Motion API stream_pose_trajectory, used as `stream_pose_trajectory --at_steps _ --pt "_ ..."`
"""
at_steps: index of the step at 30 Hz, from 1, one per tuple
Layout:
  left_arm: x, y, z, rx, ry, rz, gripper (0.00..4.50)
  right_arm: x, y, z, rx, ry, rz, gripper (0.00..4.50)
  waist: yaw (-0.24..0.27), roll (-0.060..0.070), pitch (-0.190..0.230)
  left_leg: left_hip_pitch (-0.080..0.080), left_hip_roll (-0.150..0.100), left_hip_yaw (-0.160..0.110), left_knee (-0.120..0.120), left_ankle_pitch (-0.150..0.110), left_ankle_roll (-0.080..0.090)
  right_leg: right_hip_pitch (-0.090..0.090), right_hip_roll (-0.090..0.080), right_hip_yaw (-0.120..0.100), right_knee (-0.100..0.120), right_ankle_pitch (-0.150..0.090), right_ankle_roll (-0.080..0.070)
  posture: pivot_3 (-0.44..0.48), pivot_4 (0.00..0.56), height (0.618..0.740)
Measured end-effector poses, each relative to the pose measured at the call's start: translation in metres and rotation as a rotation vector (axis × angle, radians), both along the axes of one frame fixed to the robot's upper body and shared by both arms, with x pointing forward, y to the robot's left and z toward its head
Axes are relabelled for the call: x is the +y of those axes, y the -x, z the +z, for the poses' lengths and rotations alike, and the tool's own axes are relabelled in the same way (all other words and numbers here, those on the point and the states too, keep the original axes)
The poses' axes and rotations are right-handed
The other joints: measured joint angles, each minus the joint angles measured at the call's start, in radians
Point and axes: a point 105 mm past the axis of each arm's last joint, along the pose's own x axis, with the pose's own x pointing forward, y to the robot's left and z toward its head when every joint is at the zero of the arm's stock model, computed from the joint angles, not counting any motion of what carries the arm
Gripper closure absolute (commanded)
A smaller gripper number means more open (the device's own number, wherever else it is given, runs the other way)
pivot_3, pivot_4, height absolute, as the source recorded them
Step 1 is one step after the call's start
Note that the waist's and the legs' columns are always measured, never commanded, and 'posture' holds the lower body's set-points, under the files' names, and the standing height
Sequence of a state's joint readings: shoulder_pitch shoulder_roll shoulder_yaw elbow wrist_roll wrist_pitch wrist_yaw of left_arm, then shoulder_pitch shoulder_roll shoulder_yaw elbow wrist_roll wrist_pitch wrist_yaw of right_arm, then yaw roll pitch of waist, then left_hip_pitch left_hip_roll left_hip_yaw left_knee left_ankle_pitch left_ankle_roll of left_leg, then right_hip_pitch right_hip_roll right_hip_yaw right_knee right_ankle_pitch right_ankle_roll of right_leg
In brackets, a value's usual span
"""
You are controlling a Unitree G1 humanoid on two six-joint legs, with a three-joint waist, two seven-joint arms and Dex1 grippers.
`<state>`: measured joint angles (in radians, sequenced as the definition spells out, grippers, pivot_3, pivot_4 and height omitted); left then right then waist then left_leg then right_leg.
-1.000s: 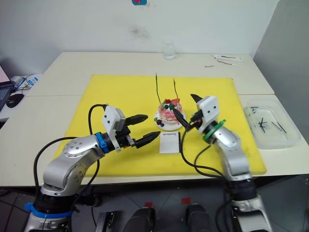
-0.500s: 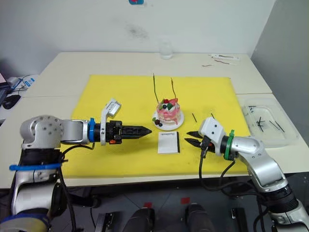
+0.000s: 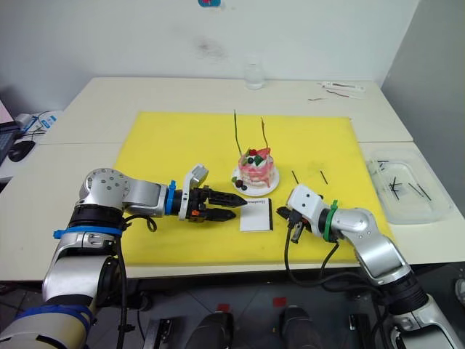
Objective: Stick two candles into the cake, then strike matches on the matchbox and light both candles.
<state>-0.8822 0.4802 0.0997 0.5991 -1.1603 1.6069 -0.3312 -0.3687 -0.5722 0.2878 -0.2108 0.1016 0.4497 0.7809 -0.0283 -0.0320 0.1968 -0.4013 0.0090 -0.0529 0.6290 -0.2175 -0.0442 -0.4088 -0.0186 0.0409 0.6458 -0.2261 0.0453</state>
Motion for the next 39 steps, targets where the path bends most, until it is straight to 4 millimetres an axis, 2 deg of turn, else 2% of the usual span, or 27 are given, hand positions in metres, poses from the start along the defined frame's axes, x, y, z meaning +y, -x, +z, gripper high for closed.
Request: stream_pose_trajectory --at_steps 6,13,17,20,26,29,32,34,37,39 --pt "-0.009 0.003 -0.004 0.011 0.02 -0.011 0.0 0.017 -0.001 -0.005 0.0 -0.017 0.01 4.47 0.001 0.0 0.0 0.0 -0.001 0.0 0.0 0.0 0.0 0.001 -0.001 0.0 0.0 0.0 0.0 0.0 0.15 0.74" --pt "-0.01 0.005 -0.007 -0.002 0.033 -0.002 0.0 0.039 -0.009 -0.005 -0.016 -0.055 0.015 4.47 0.0 0.0 -0.001 0.001 -0.001 0.0 0.0 0.0 0.0 0.002 -0.001 0.0 0.0 0.0 0.0 0.0 0.15 0.74" --pt "-0.009 0.005 -0.007 -0.005 0.04 0.01 0.0 0.045 -0.009 -0.004 -0.013 -0.068 0.025 4.47 0.001 0.0 -0.001 0.001 -0.001 -0.001 0.0 0.0 0.0 0.002 -0.001 0.0 0.0 0.0 0.0 0.0 0.15 0.74" --pt "-0.008 0.005 -0.008 -0.012 0.043 0.016 0.0 0.043 -0.009 -0.005 -0.018 -0.057 0.027 4.47 0.001 0.0 -0.001 0.001 -0.001 0.0 0.0 0.0 0.0 0.002 -0.001 0.0 0.0 0.0 0.0 0.0 0.15 0.74" --pt "-0.006 0.006 -0.01 -0.016 0.045 0.033 0.0 0.024 -0.018 -0.009 -0.057 -0.008 -0.036 4.47 0.001 0.0 -0.001 0.002 -0.001 0.0 0.0 0.0 0.0 0.002 -0.001 0.0 0.0 0.0 0.0 0.0 0.15 0.74" --pt "-0.006 0.006 -0.011 -0.016 0.044 0.041 0.0 0.024 -0.019 -0.009 -0.06 -0.011 -0.04 4.47 0.0 0.0 -0.001 0.002 -0.001 0.0 0.0 0.0 0.0 0.002 -0.001 0.0 0.0 0.0 0.0 0.0 0.15 0.74" --pt "-0.004 0.007 -0.011 -0.013 0.054 0.046 0.0 0.024 -0.016 -0.005 -0.047 -0.03 -0.018 4.47 -0.001 0.0 -0.001 0.002 -0.001 0.0 0.0 0.0 0.0 0.002 -0.001 0.0 0.0 0.0 0.0 0.0 0.15 0.74" --pt "-0.003 0.008 -0.011 -0.013 0.056 0.047 0.0 0.022 -0.006 0.001 -0.015 -0.063 0.017 4.47 -0.001 0.0 -0.001 0.002 -0.001 0.0 0.0 0.0 0.0 0.002 -0.001 0.0 0.0 0.0 0.0 0.0 0.15 0.74" --pt "0.0 0.009 -0.011 -0.02 0.051 0.052 0.0 0.019 0.005 0.007 0.106 -0.157 0.01 3.87 -0.002 0.0 -0.001 0.002 0.0 -0.001 -0.001 0.0 0.0 0.002 -0.001 0.0 0.0 0.0 0.0 0.0 0.15 0.74" --pt "0.001 0.009 -0.01 -0.024 0.047 0.054 0.0 0.019 0.012 0.003 0.26 -0.252 -0.028 3.19 -0.004 0.0 -0.001 0.002 0.001 0.0 -0.001 0.0 0.0 0.002 0.0 0.0 0.0 0.0 0.0 0.0 0.15 0.74"
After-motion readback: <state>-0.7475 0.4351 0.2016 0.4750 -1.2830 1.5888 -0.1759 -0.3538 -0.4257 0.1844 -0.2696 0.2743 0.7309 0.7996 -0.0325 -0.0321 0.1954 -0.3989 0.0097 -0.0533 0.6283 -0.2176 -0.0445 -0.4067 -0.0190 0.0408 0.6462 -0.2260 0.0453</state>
